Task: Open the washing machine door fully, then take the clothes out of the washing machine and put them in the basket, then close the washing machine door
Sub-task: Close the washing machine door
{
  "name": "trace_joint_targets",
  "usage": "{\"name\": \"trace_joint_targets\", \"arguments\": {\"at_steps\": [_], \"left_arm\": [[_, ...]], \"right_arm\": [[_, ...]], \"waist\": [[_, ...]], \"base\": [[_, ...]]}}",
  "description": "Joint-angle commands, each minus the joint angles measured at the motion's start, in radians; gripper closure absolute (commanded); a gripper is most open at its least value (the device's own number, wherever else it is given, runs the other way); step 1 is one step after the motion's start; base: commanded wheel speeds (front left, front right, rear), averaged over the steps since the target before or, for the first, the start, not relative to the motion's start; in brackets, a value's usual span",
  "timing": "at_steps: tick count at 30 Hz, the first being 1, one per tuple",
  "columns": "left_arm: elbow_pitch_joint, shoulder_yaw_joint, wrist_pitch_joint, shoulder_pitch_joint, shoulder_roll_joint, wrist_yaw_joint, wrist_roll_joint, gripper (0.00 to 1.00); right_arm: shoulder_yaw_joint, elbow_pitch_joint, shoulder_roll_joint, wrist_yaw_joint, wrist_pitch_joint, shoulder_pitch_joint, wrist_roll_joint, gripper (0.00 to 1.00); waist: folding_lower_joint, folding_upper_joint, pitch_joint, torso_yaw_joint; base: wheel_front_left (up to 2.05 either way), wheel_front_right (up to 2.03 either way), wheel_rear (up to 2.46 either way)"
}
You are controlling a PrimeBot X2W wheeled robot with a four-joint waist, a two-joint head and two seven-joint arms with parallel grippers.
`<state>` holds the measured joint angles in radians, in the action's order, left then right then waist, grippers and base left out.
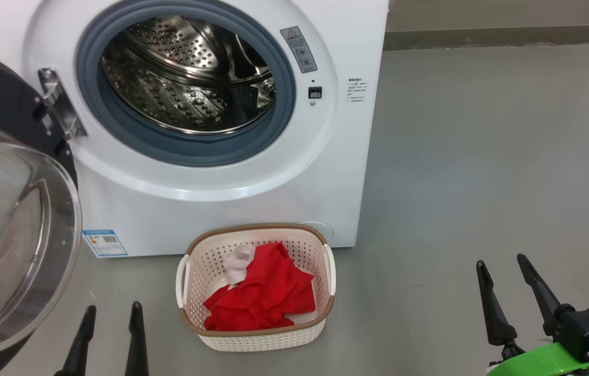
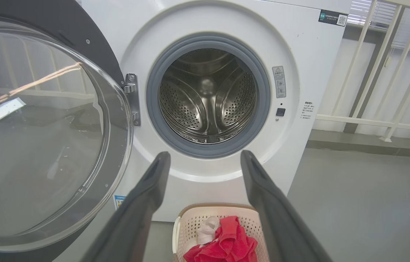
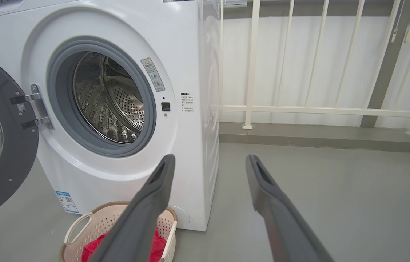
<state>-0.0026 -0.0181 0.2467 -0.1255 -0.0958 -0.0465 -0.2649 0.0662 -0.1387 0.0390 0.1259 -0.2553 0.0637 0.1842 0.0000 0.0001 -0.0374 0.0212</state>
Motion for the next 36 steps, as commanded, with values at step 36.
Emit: {"name": "trace_joint_targets", "arguments": {"at_steps": [36], "left_arm": [[-0.127,0.046,-0.040,0.026,-0.019,-0.109,0.022,0.00]], "right_arm": [[-0.160,0.002,0.011,0.005,-0.006,-0.132,0.007,0.00]], "waist": [[0.0000,-0.0001,0.036,0.391]], "base": [[0.00,0.00,0.00]]}}
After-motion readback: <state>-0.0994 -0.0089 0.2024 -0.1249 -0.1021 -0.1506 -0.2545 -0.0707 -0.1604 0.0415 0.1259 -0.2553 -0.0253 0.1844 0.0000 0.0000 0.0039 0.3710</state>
